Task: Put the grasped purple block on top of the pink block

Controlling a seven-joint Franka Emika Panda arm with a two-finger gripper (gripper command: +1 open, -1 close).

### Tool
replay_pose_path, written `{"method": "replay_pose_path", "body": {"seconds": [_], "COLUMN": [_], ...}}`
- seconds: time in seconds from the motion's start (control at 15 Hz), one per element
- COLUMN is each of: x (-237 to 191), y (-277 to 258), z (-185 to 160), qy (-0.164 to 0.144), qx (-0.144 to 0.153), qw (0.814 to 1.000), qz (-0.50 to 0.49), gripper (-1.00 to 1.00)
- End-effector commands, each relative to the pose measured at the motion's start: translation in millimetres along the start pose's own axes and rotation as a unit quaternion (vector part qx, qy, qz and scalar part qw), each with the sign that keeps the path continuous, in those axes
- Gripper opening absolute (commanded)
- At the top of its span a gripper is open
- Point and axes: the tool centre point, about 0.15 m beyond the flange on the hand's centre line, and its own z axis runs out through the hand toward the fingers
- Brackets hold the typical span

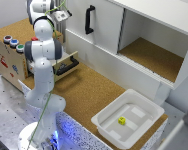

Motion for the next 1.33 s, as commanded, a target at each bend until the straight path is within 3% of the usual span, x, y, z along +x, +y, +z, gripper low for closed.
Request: {"method": "replay_pose_path", "body": {"seconds": [0.0, 0.07, 0.13, 0.67, 1.27], "x": [2.3, 4.2, 5.7, 4.7, 7.2], "y": [-2.7, -3.6, -4.5, -14.1, -22.2], "z": [18.4, 20.9, 22.8, 22.1, -6.2], "qy": [-0.017, -0.020, -0.019, -0.028, -0.029], "qx": [0.016, 0.015, 0.015, 0.007, -0.033], "qw": [1.000, 1.000, 1.000, 1.000, 0.999], "qz": [0.012, 0.009, 0.006, -0.005, -0.023], "gripper": [1.00, 1.00, -1.00, -1.00, -1.00]}}
